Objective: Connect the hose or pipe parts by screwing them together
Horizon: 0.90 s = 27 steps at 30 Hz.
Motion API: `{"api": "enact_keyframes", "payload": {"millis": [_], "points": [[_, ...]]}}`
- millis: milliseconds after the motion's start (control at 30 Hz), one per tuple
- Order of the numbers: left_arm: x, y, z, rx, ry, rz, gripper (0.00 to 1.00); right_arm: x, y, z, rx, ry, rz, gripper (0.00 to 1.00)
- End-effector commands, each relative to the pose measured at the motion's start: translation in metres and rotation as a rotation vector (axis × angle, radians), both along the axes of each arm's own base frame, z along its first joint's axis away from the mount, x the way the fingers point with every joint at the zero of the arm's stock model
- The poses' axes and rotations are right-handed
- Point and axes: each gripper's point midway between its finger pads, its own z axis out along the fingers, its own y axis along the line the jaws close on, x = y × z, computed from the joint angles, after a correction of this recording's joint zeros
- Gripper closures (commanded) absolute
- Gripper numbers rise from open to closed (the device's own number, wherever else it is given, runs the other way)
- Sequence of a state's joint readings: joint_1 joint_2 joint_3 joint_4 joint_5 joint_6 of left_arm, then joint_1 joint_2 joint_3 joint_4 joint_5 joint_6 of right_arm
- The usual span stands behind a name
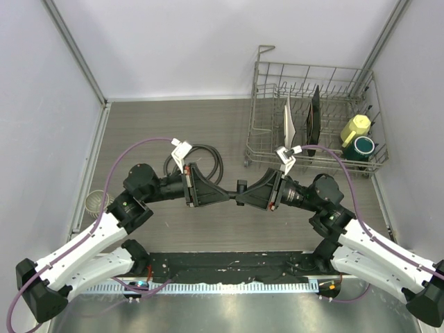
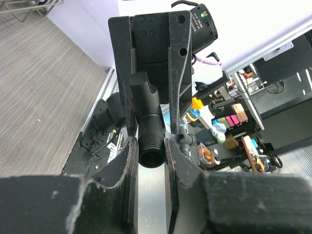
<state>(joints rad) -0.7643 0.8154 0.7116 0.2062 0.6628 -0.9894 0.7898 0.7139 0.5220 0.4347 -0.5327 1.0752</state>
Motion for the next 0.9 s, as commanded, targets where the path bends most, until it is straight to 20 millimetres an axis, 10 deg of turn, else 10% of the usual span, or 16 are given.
{"api": "enact_keyframes", "payload": {"millis": [0, 867], "points": [[-0.0027, 0.0042, 0.0229, -0.075, -0.066, 0.012, 1.0, -0.0088, -0.0012, 0.0153, 0.051, -0.036, 0.039, 0.56], [-0.0081, 0.001, 0.0141, -0.047, -0.033, -0.041, 1.0, -0.0077, 0.001, 0.0155, 0.072, -0.027, 0.049, 0.62]]}}
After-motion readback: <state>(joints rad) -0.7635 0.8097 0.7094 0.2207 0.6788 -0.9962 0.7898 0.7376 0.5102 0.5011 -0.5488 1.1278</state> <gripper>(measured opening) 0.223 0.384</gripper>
